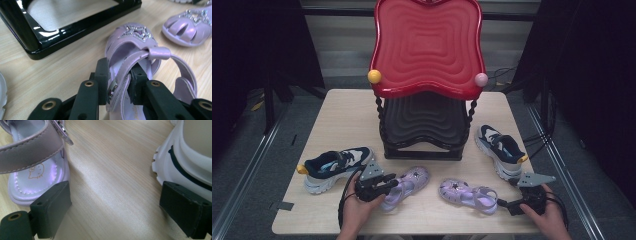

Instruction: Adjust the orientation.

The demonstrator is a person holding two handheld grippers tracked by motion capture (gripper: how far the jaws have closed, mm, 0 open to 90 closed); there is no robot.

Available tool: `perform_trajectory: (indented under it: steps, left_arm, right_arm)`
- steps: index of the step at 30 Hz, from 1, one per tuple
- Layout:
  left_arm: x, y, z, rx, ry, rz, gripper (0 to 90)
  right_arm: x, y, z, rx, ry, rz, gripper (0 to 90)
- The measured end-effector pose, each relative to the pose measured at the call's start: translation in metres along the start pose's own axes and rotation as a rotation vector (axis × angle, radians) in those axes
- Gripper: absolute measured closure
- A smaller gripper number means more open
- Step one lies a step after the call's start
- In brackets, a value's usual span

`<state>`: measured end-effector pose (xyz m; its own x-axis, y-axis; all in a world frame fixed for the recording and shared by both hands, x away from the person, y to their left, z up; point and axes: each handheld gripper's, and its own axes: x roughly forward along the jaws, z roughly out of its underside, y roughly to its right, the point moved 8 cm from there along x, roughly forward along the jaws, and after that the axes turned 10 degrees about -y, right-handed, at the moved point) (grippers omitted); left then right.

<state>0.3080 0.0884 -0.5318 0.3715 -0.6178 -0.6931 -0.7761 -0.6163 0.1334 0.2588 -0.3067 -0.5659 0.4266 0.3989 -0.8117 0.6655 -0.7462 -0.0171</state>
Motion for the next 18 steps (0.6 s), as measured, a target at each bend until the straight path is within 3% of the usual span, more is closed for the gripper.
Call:
perform_trajectory:
  steps: [11, 18]
  left_arm:
    - [0.0006, -0.0007, -0.0004, 0.035, 0.053, -0.025, 71.5]
    - [0.0032, -0.0003, 0.0003, 0.036, 0.106, -0.013, 71.8]
  right_arm:
    - [0.0, 0.0, 0.0, 0.0, 0.0, 0.0, 8.9]
    - [0.0, 0.0, 0.0, 0.0, 0.0, 0.0, 9.0]
